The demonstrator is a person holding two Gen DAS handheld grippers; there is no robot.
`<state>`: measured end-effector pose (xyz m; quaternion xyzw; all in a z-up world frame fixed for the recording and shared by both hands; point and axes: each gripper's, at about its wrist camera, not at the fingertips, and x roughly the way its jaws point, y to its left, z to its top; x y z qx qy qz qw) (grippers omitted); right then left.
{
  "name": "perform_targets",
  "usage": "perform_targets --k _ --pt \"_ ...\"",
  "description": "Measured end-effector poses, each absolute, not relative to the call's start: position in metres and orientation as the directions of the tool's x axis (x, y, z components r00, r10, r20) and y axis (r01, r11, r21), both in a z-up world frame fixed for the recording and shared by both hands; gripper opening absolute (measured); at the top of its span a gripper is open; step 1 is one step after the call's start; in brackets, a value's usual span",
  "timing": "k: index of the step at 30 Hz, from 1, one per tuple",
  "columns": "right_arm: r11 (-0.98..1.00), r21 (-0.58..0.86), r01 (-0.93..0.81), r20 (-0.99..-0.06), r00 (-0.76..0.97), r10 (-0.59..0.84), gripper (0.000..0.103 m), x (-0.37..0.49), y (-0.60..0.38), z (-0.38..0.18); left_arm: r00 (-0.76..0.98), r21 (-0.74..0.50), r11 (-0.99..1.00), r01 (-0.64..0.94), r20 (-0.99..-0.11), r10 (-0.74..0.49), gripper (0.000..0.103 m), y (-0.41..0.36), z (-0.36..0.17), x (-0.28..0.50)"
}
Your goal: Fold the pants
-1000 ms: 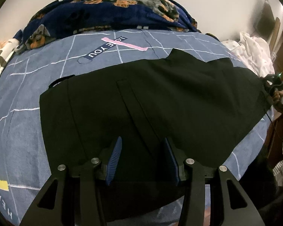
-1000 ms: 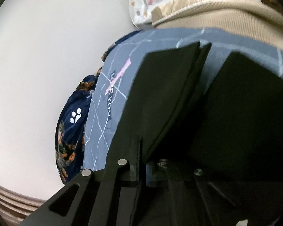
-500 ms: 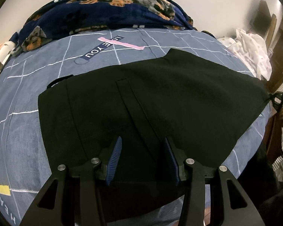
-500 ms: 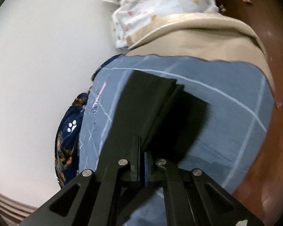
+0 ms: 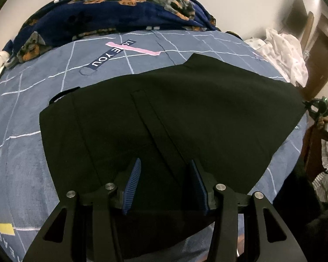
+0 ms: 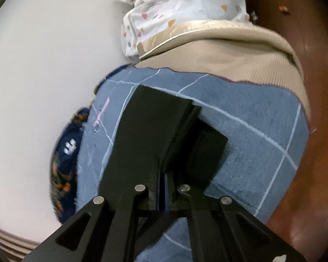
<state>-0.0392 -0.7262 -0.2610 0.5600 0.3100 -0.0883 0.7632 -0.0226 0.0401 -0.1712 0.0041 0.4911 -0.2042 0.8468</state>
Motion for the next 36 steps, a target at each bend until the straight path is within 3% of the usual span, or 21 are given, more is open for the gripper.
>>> perform_targets --k 2,4,5,8,11,21,27,36 --pt "0.335 0.812 0.477 -0.559 0.802 0.212 0.0 -0.044 -0.725 -0.262 0.427 -0.214 0.913 0.347 -0.831 -0.357 0.049 0.043 -0.171 -0.022" --pt "0.335 0.822 0.462 -0.541 0.817 0.201 0.011 -0.051 -0.72 -0.256 0.425 -0.226 0.911 0.346 -0.828 -0.367 0.049 0.044 -0.171 -0.021" --pt "0.339 0.823 0.456 -0.534 0.823 0.19 0.012 -0.056 -0.719 -0.251 0.424 -0.229 0.91 0.346 -0.827 -0.369 0.049 0.044 -0.172 -0.022" --pt "0.329 0.869 0.37 -0.456 0.856 0.244 0.016 -0.066 -0.708 -0.241 0.417 -0.233 0.905 0.356 -0.827 -0.377 0.056 0.043 -0.171 -0.021" --pt "0.314 0.89 0.329 -0.426 0.847 0.319 0.042 -0.066 -0.689 -0.242 0.417 -0.221 0.9 0.376 -0.827 -0.377 0.063 0.038 -0.171 -0.023" --pt "0.339 0.891 0.303 -0.436 0.78 0.448 0.046 -0.04 -0.617 -0.249 0.425 -0.199 0.899 0.391 -0.827 -0.368 0.067 0.033 -0.171 -0.025" --pt "0.267 0.91 0.316 -0.406 0.804 0.434 0.046 -0.053 -0.619 -0.25 0.426 -0.201 0.898 0.391 -0.826 -0.37 0.067 0.034 -0.171 -0.025" --pt "0.279 0.897 0.344 -0.436 0.796 0.42 0.048 -0.062 -0.622 -0.255 0.431 -0.214 0.897 0.388 -0.817 -0.382 0.069 0.035 -0.171 -0.025"
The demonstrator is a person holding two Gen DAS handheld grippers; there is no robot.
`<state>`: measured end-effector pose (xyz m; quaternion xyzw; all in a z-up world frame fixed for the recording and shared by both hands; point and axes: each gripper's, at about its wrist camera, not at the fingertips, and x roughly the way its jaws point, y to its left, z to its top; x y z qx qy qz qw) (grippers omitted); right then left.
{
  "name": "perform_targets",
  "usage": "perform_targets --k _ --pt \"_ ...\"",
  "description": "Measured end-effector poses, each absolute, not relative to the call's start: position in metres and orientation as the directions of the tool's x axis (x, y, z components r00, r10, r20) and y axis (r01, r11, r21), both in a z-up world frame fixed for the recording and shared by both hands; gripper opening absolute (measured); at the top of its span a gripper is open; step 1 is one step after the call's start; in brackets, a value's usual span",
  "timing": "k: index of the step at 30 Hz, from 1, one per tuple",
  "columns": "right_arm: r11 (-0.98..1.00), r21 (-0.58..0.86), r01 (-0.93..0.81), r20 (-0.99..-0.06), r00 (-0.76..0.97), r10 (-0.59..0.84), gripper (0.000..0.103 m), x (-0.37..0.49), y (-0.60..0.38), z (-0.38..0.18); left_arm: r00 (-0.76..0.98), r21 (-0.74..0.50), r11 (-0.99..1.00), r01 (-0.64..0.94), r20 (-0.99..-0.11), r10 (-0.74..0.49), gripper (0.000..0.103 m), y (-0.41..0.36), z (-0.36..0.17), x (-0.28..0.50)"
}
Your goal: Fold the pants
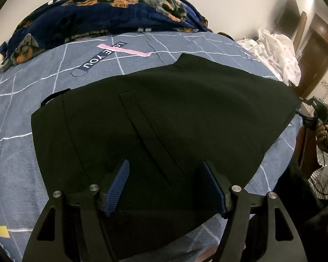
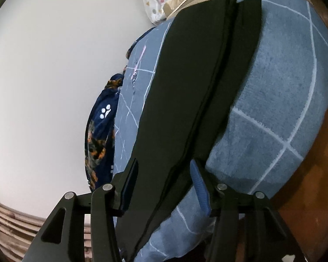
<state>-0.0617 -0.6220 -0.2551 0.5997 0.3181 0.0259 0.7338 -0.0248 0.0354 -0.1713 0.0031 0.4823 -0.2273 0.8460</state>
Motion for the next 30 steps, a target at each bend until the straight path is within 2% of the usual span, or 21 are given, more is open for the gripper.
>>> perform_targets --k 10,11,12,18,21,23,25,28,30 --pt "0.336 0.887 0.317 -0.449 0.766 0.461 0.049 -0.036 -0.589 -0.25 0.445 -0.24 0.901 0.362 -0.804 -0.394 0.069 0.039 -0.172 -0.026" --pt "0.337 0.885 0.322 -0.452 0.768 0.454 0.036 -0.036 -0.588 -0.25 0.445 -0.24 0.901 0.362 -0.805 -0.393 0.069 0.039 -0.172 -0.026" --pt "0.34 0.873 0.35 -0.477 0.757 0.447 0.007 -0.034 -0.588 -0.254 0.445 -0.238 0.901 0.363 -0.805 -0.392 0.069 0.039 -0.172 -0.026" --pt "0.379 0.851 0.364 -0.505 0.763 0.403 0.004 -0.056 -0.587 -0.239 0.418 -0.258 0.899 0.354 -0.816 -0.399 0.069 0.042 -0.169 -0.025" --pt "0.365 0.844 0.394 -0.525 0.747 0.407 0.003 -0.062 -0.593 -0.255 0.411 -0.286 0.892 0.35 -0.809 -0.42 0.069 0.047 -0.169 -0.025" --pt "0.295 0.873 0.388 -0.484 0.763 0.429 0.001 -0.063 -0.6 -0.272 0.413 -0.274 0.891 0.362 -0.81 -0.417 0.069 0.045 -0.17 -0.026" --pt "0.319 0.868 0.379 -0.489 0.763 0.423 0.001 -0.059 -0.599 -0.269 0.415 -0.246 0.894 0.375 -0.818 -0.399 0.069 0.042 -0.17 -0.028" --pt "0.233 0.91 0.343 -0.414 0.793 0.447 0.005 -0.062 -0.609 -0.277 0.419 -0.223 0.894 0.387 -0.821 -0.387 0.071 0.038 -0.17 -0.03" --pt "0.227 0.915 0.334 -0.402 0.816 0.416 0.009 -0.069 -0.619 -0.276 0.421 -0.225 0.894 0.388 -0.819 -0.389 0.072 0.038 -0.17 -0.03"
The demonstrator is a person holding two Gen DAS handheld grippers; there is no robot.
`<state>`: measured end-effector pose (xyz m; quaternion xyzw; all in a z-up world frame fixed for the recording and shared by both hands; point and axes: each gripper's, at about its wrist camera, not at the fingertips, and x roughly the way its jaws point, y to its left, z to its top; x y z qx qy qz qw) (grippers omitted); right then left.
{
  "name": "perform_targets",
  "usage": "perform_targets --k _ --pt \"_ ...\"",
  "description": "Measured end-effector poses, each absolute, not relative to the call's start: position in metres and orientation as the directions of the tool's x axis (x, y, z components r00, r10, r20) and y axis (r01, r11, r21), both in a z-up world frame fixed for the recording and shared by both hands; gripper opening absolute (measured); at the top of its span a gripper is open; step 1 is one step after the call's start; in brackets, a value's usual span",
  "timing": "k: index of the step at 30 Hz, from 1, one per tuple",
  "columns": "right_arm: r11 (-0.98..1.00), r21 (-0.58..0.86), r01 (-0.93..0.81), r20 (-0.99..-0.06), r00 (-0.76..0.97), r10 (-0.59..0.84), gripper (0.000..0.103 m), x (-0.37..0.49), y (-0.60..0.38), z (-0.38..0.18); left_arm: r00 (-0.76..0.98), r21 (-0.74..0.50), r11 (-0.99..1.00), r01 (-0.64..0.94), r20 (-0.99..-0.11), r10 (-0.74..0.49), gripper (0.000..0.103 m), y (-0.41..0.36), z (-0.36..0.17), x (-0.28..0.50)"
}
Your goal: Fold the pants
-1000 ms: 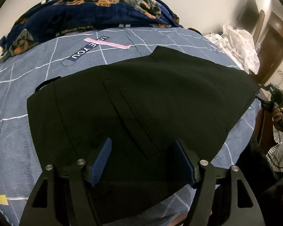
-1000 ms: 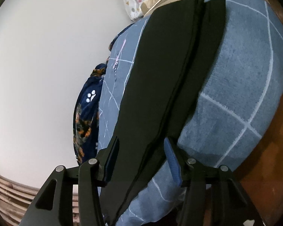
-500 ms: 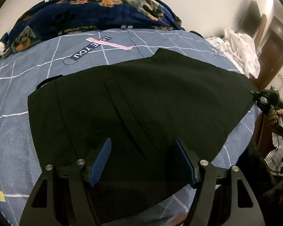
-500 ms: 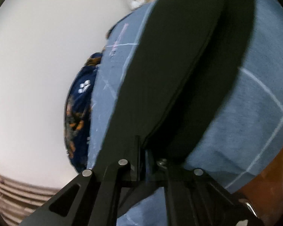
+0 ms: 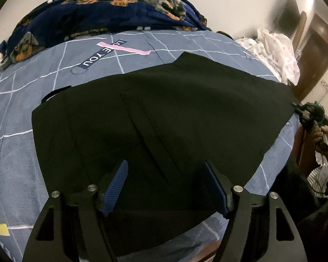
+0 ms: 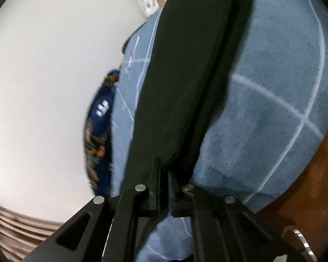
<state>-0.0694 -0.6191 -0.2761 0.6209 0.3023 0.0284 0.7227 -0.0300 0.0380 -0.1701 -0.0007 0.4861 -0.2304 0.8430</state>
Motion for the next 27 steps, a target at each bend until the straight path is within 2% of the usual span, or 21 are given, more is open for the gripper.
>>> perform_targets --k 4,7,11,14,18,20,23,27 --pt "0.215 0.918 0.334 -0.391 0.855 0.341 0.015 -0.082 -0.655 -0.27 0.422 -0.222 0.892 0.394 -0.819 -0.39 0.075 0.037 -0.171 -0.031" --pt "0.188 0.92 0.345 -0.388 0.871 0.302 0.016 -0.084 -0.685 -0.268 0.425 -0.205 0.892 0.402 -0.821 -0.38 0.077 0.034 -0.171 -0.031" --pt "0.211 0.899 0.384 -0.431 0.862 0.267 0.016 -0.078 -0.711 -0.263 0.434 -0.193 0.895 0.403 -0.82 -0.373 0.081 0.031 -0.172 -0.033" --pt "0.215 0.878 0.428 -0.473 0.845 0.249 0.005 -0.078 -0.718 -0.265 0.438 -0.18 0.896 0.407 -0.822 -0.364 0.083 0.028 -0.172 -0.035" --pt "0.233 0.863 0.448 -0.496 0.84 0.222 0.001 -0.076 -0.71 -0.268 0.44 -0.171 0.894 0.414 -0.822 -0.36 0.083 0.026 -0.173 -0.034" --pt "0.209 0.876 0.435 -0.476 0.85 0.224 0.0 -0.075 -0.713 -0.273 0.437 -0.165 0.892 0.42 -0.825 -0.358 0.083 0.026 -0.173 -0.033" --pt "0.225 0.864 0.45 -0.496 0.837 0.232 0.001 -0.071 -0.715 -0.27 0.441 -0.17 0.898 0.406 -0.824 -0.356 0.083 0.028 -0.168 -0.033" --pt "0.242 0.851 0.466 -0.518 0.821 0.241 0.0 -0.068 -0.715 -0.268 0.533 -0.243 0.92 0.307 -0.757 -0.378 0.082 0.065 -0.138 -0.043"
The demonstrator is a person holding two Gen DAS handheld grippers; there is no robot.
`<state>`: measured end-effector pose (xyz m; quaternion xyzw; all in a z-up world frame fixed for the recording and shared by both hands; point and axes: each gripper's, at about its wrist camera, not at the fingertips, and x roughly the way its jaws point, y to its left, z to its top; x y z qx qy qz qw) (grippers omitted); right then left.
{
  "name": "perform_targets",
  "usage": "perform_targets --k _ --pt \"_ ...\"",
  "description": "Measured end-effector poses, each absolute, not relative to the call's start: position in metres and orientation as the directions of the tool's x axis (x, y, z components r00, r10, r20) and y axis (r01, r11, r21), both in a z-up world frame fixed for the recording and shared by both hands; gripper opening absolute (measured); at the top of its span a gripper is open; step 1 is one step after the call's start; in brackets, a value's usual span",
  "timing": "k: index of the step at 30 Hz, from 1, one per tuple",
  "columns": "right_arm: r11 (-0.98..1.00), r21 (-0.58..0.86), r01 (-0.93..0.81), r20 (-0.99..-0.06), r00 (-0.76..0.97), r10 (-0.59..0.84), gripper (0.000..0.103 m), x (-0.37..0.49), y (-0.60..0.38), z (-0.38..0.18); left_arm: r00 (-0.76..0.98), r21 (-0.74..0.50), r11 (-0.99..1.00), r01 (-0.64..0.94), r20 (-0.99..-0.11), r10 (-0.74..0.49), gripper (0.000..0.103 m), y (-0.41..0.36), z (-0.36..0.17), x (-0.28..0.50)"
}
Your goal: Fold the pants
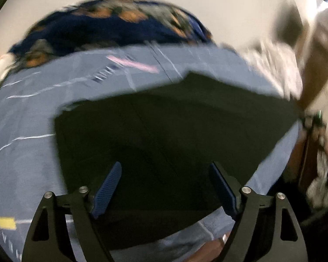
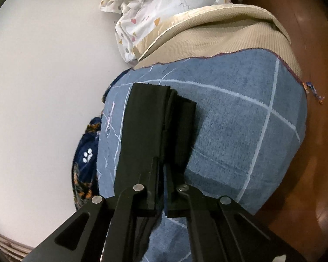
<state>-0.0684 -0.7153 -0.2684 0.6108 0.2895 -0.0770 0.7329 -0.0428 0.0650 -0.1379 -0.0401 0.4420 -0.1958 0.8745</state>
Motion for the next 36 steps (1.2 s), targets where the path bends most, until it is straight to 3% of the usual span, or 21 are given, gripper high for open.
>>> perform_targets --k 3,6,8,16,22,23,26,29,36 --pt "0.243 0.84 0.484 -0.536 0.81 0.239 0.0 -0.066 -0.715 -0.267 0.583 -0.322 0.926 0.196 -0.721 -0.374 0.082 0.114 -0.119 -0.052" --pt "0.28 0.816 0.505 -0.567 0.794 0.22 0.0 -0.064 -0.712 -0.262 0.564 -0.349 0.935 0.063 -0.761 -0.322 0.081 0.165 -0.119 -0.058" --pt "0.287 0.811 0.51 -0.573 0.791 0.212 0.0 -0.063 -0.711 -0.262 0.536 -0.334 0.942 0.016 -0.793 -0.29 0.074 0.189 -0.126 -0.063" --pt "0.283 0.796 0.535 -0.594 0.78 0.196 0.0 -0.063 -0.71 -0.26 0.401 -0.44 0.893 0.096 -0.804 -0.439 0.073 0.178 -0.153 -0.074" --pt "0.28 0.794 0.539 -0.597 0.777 0.2 0.0 -0.063 -0.71 -0.26 0.3 -0.55 0.832 0.08 -0.782 -0.546 0.065 0.16 -0.172 -0.079" --pt "0.281 0.795 0.537 -0.596 0.778 0.199 0.0 -0.063 -0.71 -0.261 0.3 -0.564 0.822 0.072 -0.774 -0.558 0.054 0.159 -0.173 -0.078" --pt "0.271 0.8 0.535 -0.59 0.783 0.197 0.0 -0.065 -0.709 -0.262 0.296 -0.533 0.845 0.037 -0.802 -0.519 0.035 0.157 -0.179 -0.069" --pt "0.264 0.805 0.531 -0.584 0.786 0.202 0.0 -0.065 -0.71 -0.263 0.301 -0.53 0.848 0.001 -0.809 -0.505 0.025 0.159 -0.183 -0.069" --pt "0.265 0.8 0.538 -0.592 0.781 0.201 0.0 -0.065 -0.709 -0.262 0.386 -0.432 0.902 0.005 -0.831 -0.4 0.014 0.152 -0.158 -0.066"
